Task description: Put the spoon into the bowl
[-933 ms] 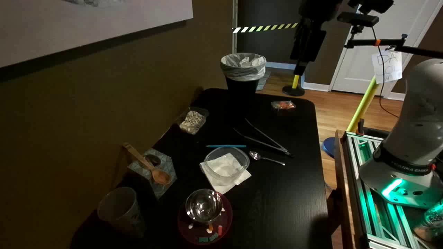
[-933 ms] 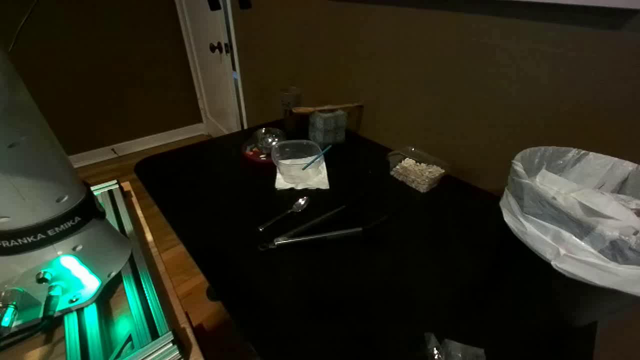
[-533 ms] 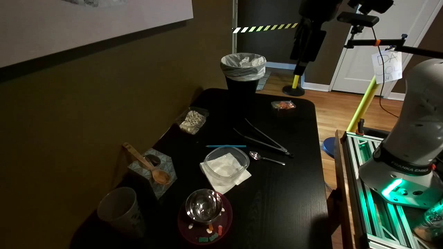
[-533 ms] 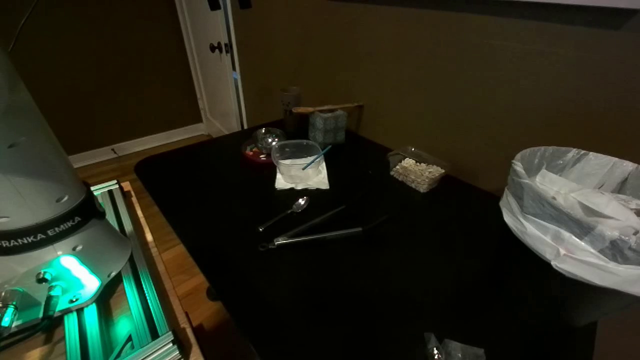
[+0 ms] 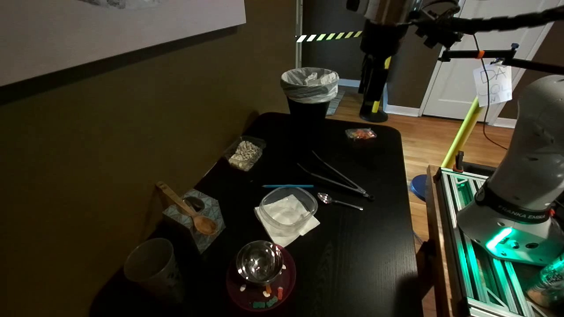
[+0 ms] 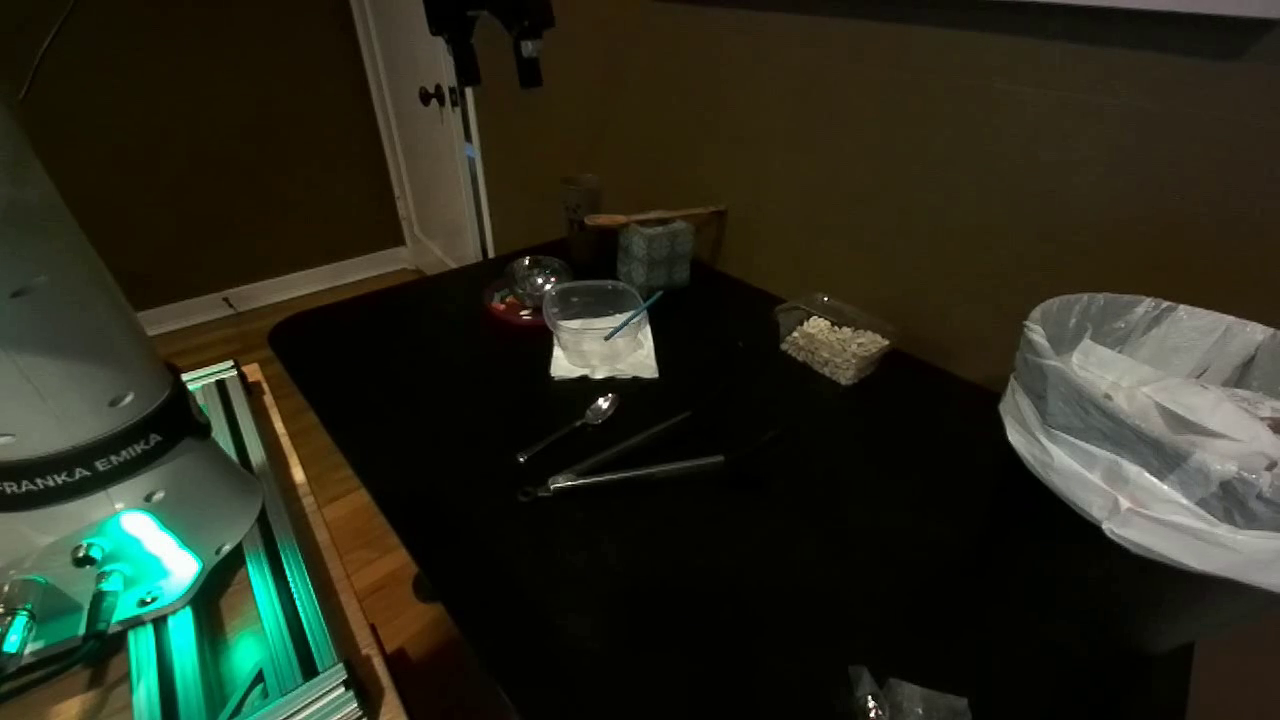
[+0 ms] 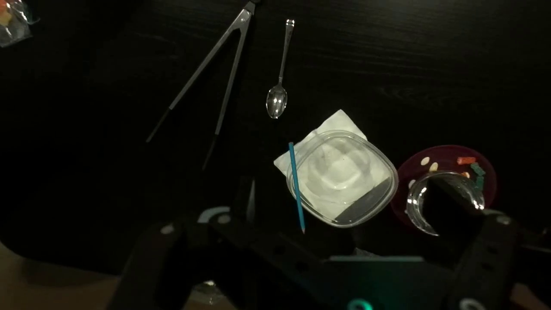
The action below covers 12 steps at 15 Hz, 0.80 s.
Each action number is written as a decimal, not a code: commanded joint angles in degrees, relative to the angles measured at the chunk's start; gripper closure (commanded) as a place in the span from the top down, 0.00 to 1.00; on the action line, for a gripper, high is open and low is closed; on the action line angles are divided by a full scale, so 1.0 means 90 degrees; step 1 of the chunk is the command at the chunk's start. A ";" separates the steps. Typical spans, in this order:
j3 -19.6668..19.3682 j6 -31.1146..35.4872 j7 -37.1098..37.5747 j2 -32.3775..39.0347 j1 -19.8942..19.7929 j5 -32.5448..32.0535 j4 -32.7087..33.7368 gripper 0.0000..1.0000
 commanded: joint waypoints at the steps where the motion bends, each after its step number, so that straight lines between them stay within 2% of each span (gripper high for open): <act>1: -0.0257 0.0738 0.0008 0.0559 -0.0168 -0.0044 -0.0349 1.00; 3: -0.0565 0.1241 -0.0135 0.0883 -0.0242 0.0179 -0.0628 1.00; 5: -0.1023 0.1410 -0.0669 0.1148 -0.0183 0.0635 -0.0772 1.00; 6: -0.0671 0.1201 -0.0284 0.0920 -0.0250 0.0290 -0.0656 1.00; 8: -0.0912 0.1319 -0.0556 0.1124 -0.0279 0.0454 -0.0736 1.00; 11: -0.0942 0.1321 -0.0585 0.1167 -0.0273 0.0493 -0.0734 1.00; 12: -0.0917 0.1582 -0.0566 0.1286 -0.0299 0.0418 -0.0764 1.00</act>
